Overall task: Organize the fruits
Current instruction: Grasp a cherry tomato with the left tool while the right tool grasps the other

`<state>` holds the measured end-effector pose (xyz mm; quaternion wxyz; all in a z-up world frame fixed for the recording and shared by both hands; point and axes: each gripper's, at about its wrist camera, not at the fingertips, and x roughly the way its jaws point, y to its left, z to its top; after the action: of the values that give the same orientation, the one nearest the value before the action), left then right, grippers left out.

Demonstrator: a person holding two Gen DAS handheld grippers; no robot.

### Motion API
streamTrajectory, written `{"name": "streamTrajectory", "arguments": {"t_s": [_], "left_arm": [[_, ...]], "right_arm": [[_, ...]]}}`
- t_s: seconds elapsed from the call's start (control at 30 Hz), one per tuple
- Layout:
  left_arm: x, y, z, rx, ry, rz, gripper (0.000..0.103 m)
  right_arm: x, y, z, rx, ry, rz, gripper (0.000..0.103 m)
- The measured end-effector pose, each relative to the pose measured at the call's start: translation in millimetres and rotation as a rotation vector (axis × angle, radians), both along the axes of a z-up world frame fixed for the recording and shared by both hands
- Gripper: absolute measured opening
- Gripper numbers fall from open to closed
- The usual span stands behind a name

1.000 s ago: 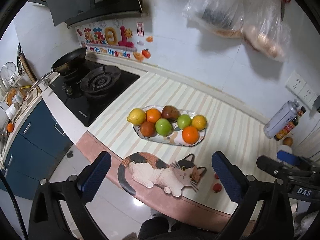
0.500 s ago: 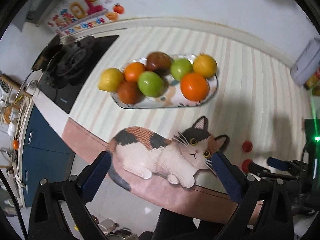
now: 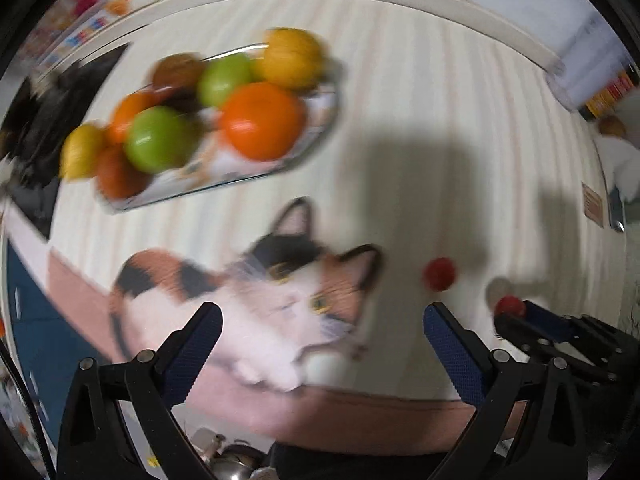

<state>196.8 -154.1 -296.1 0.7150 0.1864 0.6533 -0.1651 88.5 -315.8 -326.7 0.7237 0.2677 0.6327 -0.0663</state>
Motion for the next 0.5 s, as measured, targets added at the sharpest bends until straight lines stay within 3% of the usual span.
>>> {"name": "streamTrajectory", "arguments": {"t_s": [0.13, 0.2, 0.27, 0.4, 0.5], "left_arm": [[-5, -38, -24, 0.001, 0.041, -0.086, 0.096], [-9, -54, -35, -0.002, 0.071, -0.119, 0.077], [-12, -65, -44, -0.004, 0.089, -0.145, 0.070], [-16, -76, -56, -0.014, 0.123, -0.167, 0.041], [-16, -79, -59, -0.023, 0.134, -0.169, 0.026]], "right_arm": [[-14, -25, -6, -0.023, 0.025, -0.065, 0.033], [-21, -31, -7, -0.031, 0.032, -0.090, 0.033], [-27, -36, -5, -0.031, 0.033, -0.107, 0.033], [-33, -41, 0, -0.029, 0.029, -0.124, 0.033], [-36, -45, 4, -0.027, 0.021, -0.134, 0.033]]}}
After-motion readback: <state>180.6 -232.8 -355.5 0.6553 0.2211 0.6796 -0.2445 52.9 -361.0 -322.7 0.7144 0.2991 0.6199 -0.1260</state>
